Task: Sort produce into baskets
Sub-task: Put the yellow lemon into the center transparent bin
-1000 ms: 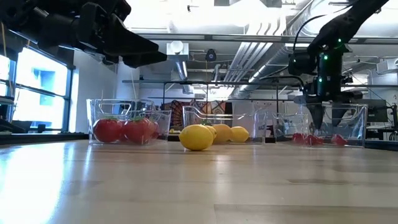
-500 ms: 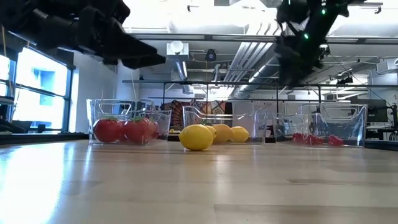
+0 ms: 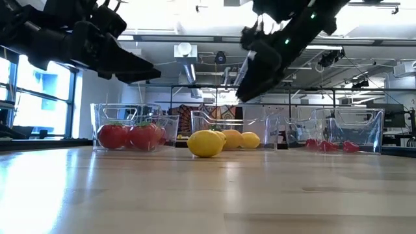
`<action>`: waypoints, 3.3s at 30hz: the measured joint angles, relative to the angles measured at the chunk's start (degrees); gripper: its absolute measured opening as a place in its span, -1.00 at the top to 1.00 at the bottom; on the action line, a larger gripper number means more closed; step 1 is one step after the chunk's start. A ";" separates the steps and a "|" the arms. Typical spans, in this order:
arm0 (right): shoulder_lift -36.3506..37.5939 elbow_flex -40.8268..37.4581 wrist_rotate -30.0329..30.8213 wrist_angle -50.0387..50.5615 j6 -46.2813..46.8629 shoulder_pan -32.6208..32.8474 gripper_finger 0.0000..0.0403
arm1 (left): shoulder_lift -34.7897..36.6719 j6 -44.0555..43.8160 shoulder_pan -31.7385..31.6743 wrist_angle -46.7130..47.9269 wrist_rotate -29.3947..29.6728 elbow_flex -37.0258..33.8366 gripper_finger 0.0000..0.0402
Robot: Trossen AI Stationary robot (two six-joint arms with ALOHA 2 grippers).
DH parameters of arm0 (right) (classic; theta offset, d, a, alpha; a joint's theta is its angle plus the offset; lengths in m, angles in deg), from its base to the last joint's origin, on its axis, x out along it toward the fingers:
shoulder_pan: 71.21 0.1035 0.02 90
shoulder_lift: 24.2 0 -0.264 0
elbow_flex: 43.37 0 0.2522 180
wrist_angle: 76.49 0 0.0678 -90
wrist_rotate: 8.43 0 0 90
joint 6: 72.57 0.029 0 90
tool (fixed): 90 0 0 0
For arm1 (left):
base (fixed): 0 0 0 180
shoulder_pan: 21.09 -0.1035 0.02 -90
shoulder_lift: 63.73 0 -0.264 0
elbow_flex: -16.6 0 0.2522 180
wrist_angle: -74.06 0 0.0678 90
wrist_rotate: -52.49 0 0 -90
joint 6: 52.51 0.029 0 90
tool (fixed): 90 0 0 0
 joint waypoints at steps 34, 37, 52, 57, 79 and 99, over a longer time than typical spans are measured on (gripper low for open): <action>-21.42 17.99 -6.35 2.31 -34.71 3.05 -0.58 | 3.18 -0.62 0.01 3.82 -0.61 -0.53 -0.08; -24.37 20.31 -7.75 5.17 -35.03 2.30 -0.58 | 3.18 -0.61 0.02 3.84 -0.61 -0.53 -0.08; -30.04 26.47 -9.03 13.64 -31.94 0.78 -0.26 | 3.18 -0.63 0.02 4.31 -0.61 -0.53 -0.08; -30.04 28.55 -10.84 16.62 -28.97 0.76 0.06 | 3.18 -0.63 0.02 4.31 -0.61 -0.53 -0.08; -19.13 45.05 1.99 41.49 -10.26 -20.58 0.12 | 3.18 -1.55 0.72 4.50 -0.65 -0.53 -0.08; -24.93 44.96 -4.29 44.62 -11.74 -30.60 0.12 | 3.18 -1.57 0.72 4.36 -0.61 -0.53 -0.08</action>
